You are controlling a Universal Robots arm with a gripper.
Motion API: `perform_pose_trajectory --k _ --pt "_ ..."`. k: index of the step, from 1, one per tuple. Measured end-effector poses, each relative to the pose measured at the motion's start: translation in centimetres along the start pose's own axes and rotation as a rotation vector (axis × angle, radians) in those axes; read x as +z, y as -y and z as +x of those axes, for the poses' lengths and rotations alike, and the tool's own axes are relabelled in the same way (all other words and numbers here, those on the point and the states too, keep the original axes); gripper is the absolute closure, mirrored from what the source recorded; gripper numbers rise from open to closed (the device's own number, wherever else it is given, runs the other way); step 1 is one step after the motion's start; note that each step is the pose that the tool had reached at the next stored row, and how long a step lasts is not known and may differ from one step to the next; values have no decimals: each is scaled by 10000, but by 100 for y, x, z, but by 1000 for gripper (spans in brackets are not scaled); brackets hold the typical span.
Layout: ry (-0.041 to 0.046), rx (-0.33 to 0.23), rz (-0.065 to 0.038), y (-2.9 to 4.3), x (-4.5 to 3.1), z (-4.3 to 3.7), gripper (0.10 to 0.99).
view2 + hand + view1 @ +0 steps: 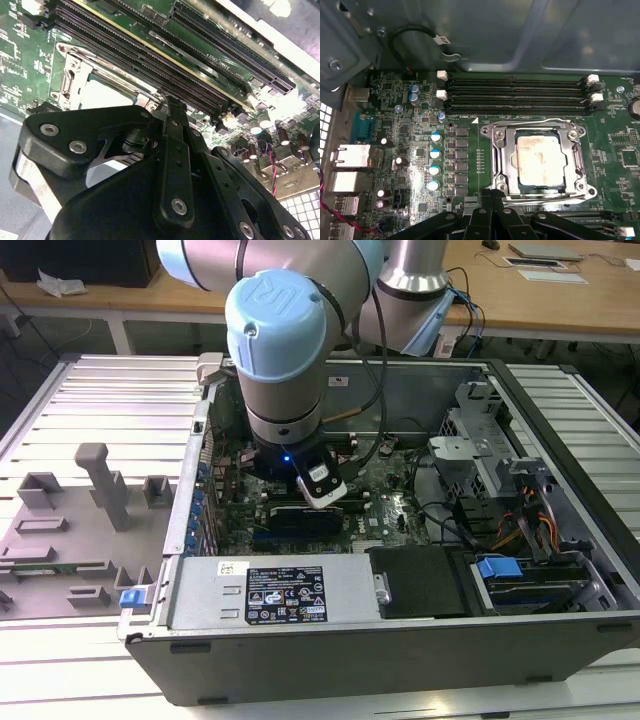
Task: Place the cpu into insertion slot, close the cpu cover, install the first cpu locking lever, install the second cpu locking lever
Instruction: 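Install the second cpu locking lever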
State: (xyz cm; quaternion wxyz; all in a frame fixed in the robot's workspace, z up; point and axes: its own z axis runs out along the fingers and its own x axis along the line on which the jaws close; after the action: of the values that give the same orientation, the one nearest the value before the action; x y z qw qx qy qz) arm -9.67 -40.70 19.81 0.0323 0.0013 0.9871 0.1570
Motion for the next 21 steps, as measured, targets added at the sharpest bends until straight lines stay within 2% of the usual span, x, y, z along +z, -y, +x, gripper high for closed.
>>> perform_pose_trajectory --k 7,9,10,21 --pt "-1 0 -23 -11 45 6 980" --pt "-8 2 12 -4 68 12 980" --pt "-10 1 -22 -3 70 17 980" --pt "-8 1 -26 -35 49 15 980"
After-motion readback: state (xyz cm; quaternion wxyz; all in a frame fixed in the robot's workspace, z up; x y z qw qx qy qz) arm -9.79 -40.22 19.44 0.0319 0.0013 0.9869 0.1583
